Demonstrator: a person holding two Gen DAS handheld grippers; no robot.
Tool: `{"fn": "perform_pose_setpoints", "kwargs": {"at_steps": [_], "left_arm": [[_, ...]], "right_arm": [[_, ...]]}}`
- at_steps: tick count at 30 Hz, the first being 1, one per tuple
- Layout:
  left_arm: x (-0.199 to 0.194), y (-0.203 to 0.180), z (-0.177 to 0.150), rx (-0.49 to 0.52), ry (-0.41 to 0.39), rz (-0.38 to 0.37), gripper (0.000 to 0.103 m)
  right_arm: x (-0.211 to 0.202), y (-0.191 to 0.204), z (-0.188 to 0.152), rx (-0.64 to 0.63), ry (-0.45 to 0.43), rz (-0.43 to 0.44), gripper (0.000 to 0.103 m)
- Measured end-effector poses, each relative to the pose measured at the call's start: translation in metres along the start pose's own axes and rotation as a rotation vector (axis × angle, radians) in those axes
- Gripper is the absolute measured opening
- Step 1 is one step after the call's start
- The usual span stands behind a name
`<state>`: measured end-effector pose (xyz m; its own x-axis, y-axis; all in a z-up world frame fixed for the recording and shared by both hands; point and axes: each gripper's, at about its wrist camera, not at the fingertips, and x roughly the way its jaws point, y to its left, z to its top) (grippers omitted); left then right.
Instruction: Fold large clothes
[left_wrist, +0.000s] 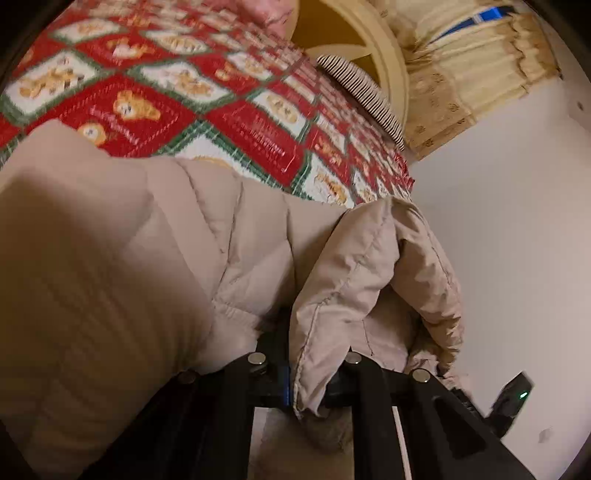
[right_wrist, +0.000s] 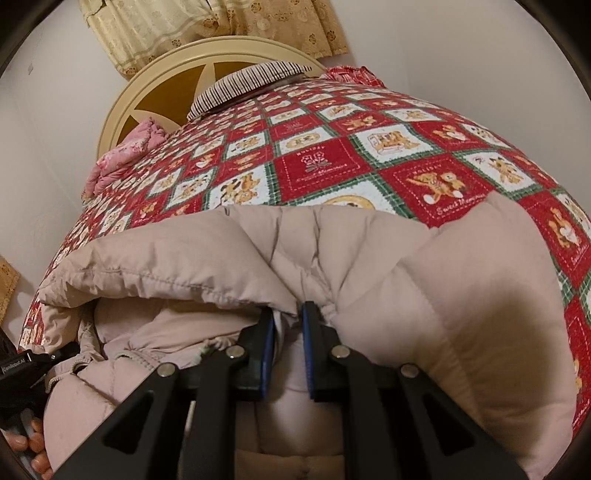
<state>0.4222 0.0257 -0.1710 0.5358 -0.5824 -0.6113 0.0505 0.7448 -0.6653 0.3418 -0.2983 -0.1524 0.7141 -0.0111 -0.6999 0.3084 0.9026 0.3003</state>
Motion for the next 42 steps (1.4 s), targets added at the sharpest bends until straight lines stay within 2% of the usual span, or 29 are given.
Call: {"fn": "perform_pose_setpoints", "kwargs": {"at_steps": [3,6,7,9,10,12,13,15,18,21,23,27,31,33,35,37,39,40,41,42], "left_arm": [[-0.001,-0.008,-0.006,0.066,-0.032,0.041,0.013],[-0.001,-0.003,-0.006,0.061,-0.034,0.026,0.013],[-0.001,-0.003,-0.007,0.060,-0.035,0.023,0.013],[-0.001,-0.001,-0.004,0.059,-0.039,0.019,0.013],[-0.001,-0.001,-0.004,0.060,-0.041,0.018,0.013],[-0.001,0.001,-0.003,0.061,-0.043,0.017,0.013],[-0.001,0.001,-0.003,0.061,-0.044,0.016,0.013],[-0.003,0.001,-0.004,0.063,-0.046,0.017,0.013],[-0.004,0.000,-0.006,0.068,-0.050,0.019,0.013],[-0.005,0.001,-0.007,0.070,-0.053,0.016,0.013],[-0.006,0.001,-0.008,0.070,-0.055,0.014,0.013],[-0.007,0.001,-0.009,0.065,-0.060,-0.003,0.013],[-0.011,0.005,-0.008,0.037,-0.058,-0.045,0.013],[-0.017,0.007,-0.007,0.000,-0.043,-0.054,0.013],[-0.029,0.002,-0.009,-0.016,-0.015,-0.015,0.018],[-0.046,-0.011,-0.016,0.016,0.002,0.041,0.024],[-0.065,-0.026,-0.022,0.098,-0.018,0.111,0.026],[-0.076,-0.033,-0.025,0.145,-0.032,0.153,0.034],[-0.082,-0.033,-0.025,0.154,-0.042,0.175,0.039],[-0.089,-0.034,-0.022,0.144,-0.058,0.191,0.039]], "right_arm": [[-0.002,0.001,-0.001,-0.002,0.001,0.010,0.020],[-0.013,0.003,0.003,-0.024,0.040,0.021,0.030],[-0.029,0.003,0.004,-0.026,0.004,0.005,0.035],[-0.063,0.002,0.003,-0.022,-0.113,-0.037,0.064],[-0.081,0.002,0.002,-0.022,-0.185,-0.068,0.066],[-0.112,0.010,0.005,-0.028,-0.314,-0.159,0.065],[-0.116,0.017,0.010,-0.036,-0.333,-0.168,0.062],[-0.104,0.041,0.031,-0.077,-0.286,-0.078,0.041],[-0.064,0.084,0.060,-0.136,-0.181,-0.006,0.039],[-0.019,0.106,0.072,-0.139,-0.073,0.060,0.039],[0.008,0.111,0.060,-0.191,0.019,0.046,0.034],[0.032,0.094,0.025,-0.337,0.113,-0.035,0.022],[0.032,0.067,0.015,-0.282,0.086,0.050,0.022],[0.032,0.071,0.010,-0.301,0.062,0.021,0.022],[0.032,0.077,0.008,-0.333,0.054,-0.008,0.023],[0.033,0.079,0.009,-0.340,0.051,-0.014,0.023],[0.032,0.079,0.009,-0.340,0.049,-0.013,0.023],[0.034,0.079,0.010,-0.339,0.048,-0.011,0.023],[0.034,0.078,0.011,-0.336,0.048,-0.007,0.023],[0.034,0.078,0.012,-0.336,0.051,-0.001,0.023]]}}
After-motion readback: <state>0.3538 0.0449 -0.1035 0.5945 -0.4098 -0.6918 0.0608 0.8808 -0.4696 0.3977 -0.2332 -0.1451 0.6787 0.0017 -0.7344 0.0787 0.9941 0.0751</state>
